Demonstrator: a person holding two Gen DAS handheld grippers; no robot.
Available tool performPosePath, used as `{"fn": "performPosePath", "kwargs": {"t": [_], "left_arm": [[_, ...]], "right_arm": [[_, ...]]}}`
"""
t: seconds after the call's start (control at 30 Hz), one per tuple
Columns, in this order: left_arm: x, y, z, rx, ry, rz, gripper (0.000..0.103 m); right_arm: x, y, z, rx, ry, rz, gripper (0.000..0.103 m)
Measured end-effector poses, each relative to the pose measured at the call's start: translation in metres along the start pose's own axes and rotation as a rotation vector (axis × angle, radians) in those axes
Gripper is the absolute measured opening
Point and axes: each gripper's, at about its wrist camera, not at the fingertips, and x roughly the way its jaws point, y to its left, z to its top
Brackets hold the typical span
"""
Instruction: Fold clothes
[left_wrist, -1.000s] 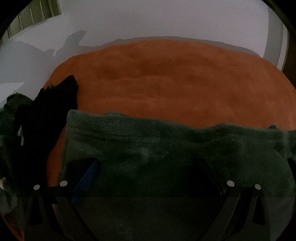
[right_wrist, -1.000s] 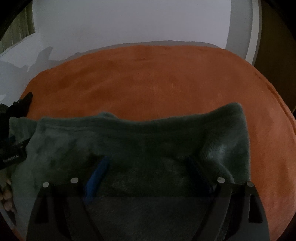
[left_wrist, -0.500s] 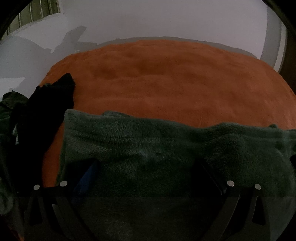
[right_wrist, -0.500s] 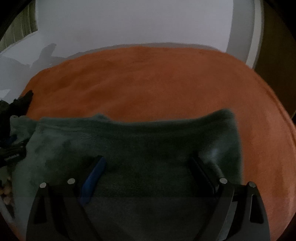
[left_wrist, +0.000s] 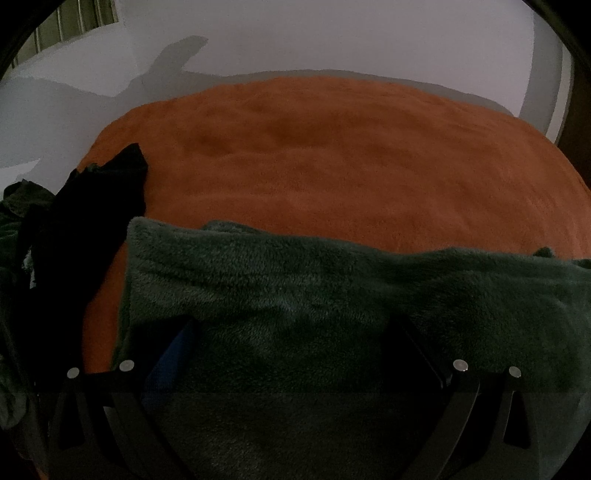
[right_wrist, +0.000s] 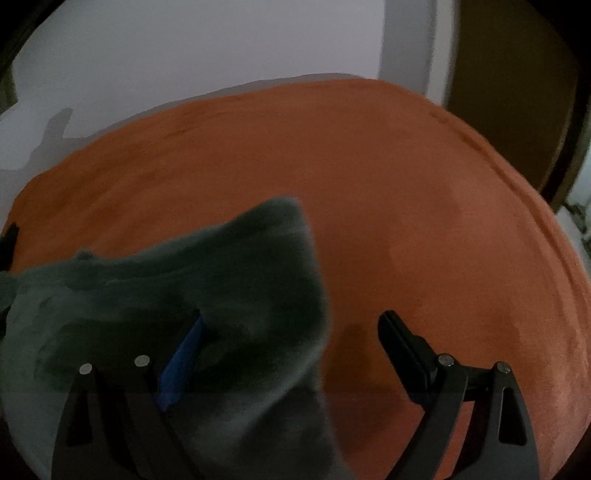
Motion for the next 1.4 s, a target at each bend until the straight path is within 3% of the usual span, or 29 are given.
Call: {"fn": "performPosePath", "kwargs": {"t": [0.1,0.2,0.33,0.37,0.5,0.57,0.6,0.63,0.7,0.83,0.93,0.97,1.07,1.23,1.3,1.37,1.4], "left_arm": [[-0.014,-0.001,0.001,-0.011,-0.001,0.001,0.102],[-0.056,-0.013,0.000,0.007,-0.108,-0.055,0.102],[-0.092,-0.044,0.001,0.077,-0.199,-0.165,0.103],[-0.083,-0.052,0.002,0.082,-0.169,-0.160,0.103],[-0.038,-0.052,-0.003,0.174,-0.033,-0.064,0.103],[-0.034,-0.027,-0.006,0.145,-0.031,-0.130,0.103],[-0.035,-0.006,-0.006,0.085,-0.026,-0.199,0.103],[-0.034,0.005,-0.005,0.054,-0.017,-0.205,0.103],[-0.029,0.025,-0.002,0.046,-0.017,-0.012,0.102],[-0.032,0.060,0.002,0.034,-0.004,0.050,0.102],[-0.051,0.079,0.001,0.016,-0.022,0.049,0.102],[-0.059,0.082,-0.002,0.011,-0.031,0.039,0.102],[-0.085,0.088,-0.013,-0.009,-0.050,0.002,0.102],[-0.127,0.078,-0.054,-0.079,-0.055,-0.155,0.103],[-0.145,0.059,-0.078,-0.052,-0.070,-0.189,0.102],[-0.157,0.036,-0.101,0.030,-0.080,-0.159,0.102],[-0.160,0.027,-0.110,0.066,-0.080,-0.145,0.102]], "right_arm": [[-0.035,0.006,0.003,-0.018,-0.114,-0.076,0.087],[-0.074,0.026,0.005,-0.091,-0.218,0.062,0.087],[-0.063,0.074,0.009,-0.106,-0.068,0.269,0.087],[-0.056,0.082,0.008,-0.092,-0.041,0.292,0.087],[-0.014,0.100,0.006,-0.071,0.038,0.262,0.086],[-0.005,0.098,0.009,-0.094,0.031,0.233,0.075],[-0.003,0.091,0.012,-0.104,0.023,0.235,0.070],[-0.002,0.084,0.016,-0.114,0.015,0.236,0.067],[0.002,0.069,0.020,-0.127,0.007,0.220,0.065],[0.011,0.041,0.030,-0.071,0.021,0.205,0.065],[-0.006,0.032,0.038,-0.061,-0.002,0.129,0.065],[-0.019,0.029,0.039,-0.044,-0.015,0.178,0.065],[-0.054,0.019,0.025,-0.041,-0.028,0.227,0.066],[-0.105,0.005,-0.026,-0.026,-0.025,0.258,0.067],[-0.123,0.005,-0.050,-0.008,-0.030,0.279,0.067],[-0.134,0.012,-0.072,-0.022,-0.020,0.311,0.067],[-0.138,0.016,-0.083,-0.038,-0.012,0.328,0.061]]}}
